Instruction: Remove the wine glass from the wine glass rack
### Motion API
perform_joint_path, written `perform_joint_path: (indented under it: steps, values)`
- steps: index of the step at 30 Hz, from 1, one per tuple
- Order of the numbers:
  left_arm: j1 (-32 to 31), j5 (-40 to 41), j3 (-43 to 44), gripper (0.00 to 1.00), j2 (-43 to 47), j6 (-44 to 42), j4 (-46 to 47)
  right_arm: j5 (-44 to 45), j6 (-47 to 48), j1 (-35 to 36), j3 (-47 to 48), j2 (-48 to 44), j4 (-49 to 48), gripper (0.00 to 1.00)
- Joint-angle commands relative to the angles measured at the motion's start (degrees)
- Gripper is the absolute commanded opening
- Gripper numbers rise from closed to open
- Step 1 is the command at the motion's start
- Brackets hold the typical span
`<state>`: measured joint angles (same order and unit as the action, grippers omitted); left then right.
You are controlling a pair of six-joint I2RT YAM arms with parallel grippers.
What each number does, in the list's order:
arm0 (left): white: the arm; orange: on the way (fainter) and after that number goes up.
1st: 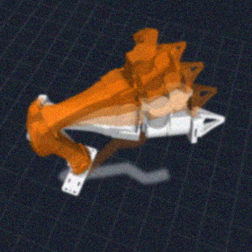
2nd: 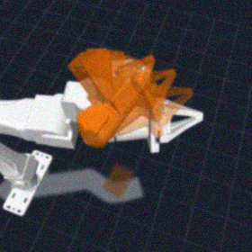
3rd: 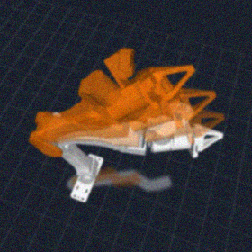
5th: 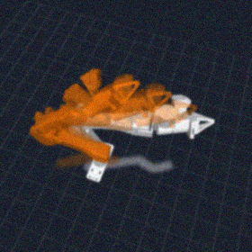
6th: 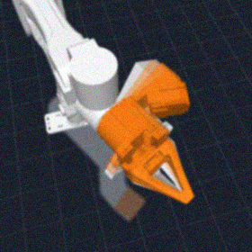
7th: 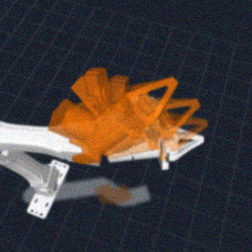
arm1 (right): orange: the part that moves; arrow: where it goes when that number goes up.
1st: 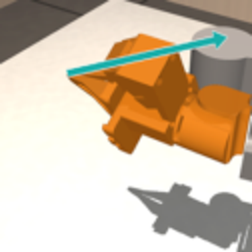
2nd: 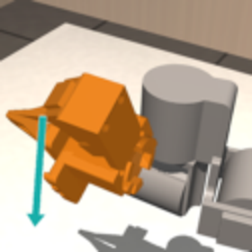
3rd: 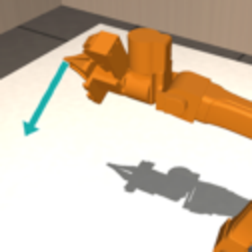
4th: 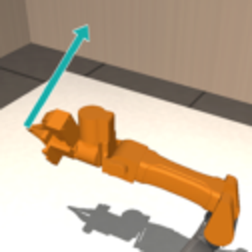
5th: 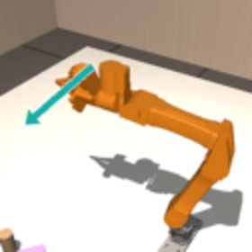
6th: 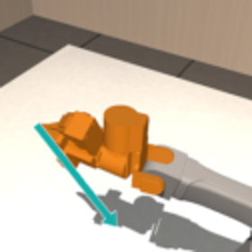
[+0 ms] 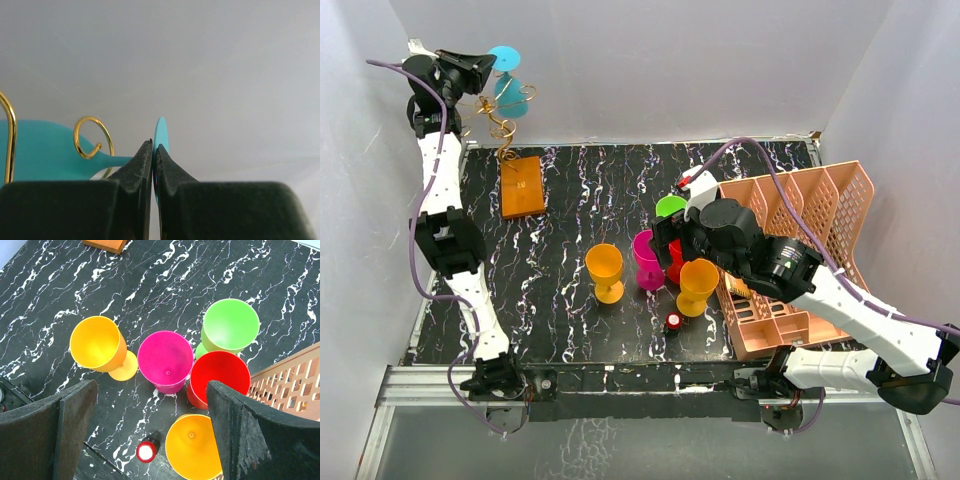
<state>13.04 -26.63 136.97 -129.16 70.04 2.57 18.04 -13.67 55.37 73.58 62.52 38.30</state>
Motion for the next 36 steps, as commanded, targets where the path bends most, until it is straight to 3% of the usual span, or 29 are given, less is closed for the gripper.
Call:
perform_joint_path:
  steps: [1,10,21,28,36]
  values:
    - [0.5,-2.79,1.95,0.0,1.79,0.31,1.6,0.11,-0.04,-0.23,1.75,-0.1,-3.55,1.0]
    - [1.01,-4.26,1.46,0.0,2.31,-1.22,-0.25,-0.08,-0.25,-0.22,1.74,-0.32,-3.52,1.0]
    - [3.58,1.79,-0.78,0.0,6.32,-5.44,-2.18,-0.07,-0.39,-0.26,1.82,-0.53,-3.56,1.0]
    - [4.28,2.01,1.38,0.0,3.02,-2.33,2.95,-0.2,-0.54,-0.25,1.9,-0.54,-3.51,1.0]
    - [4.07,1.95,6.1,0.0,-3.11,5.62,15.47,-0.16,-1.04,-0.26,2.03,-0.52,-3.45,1.0]
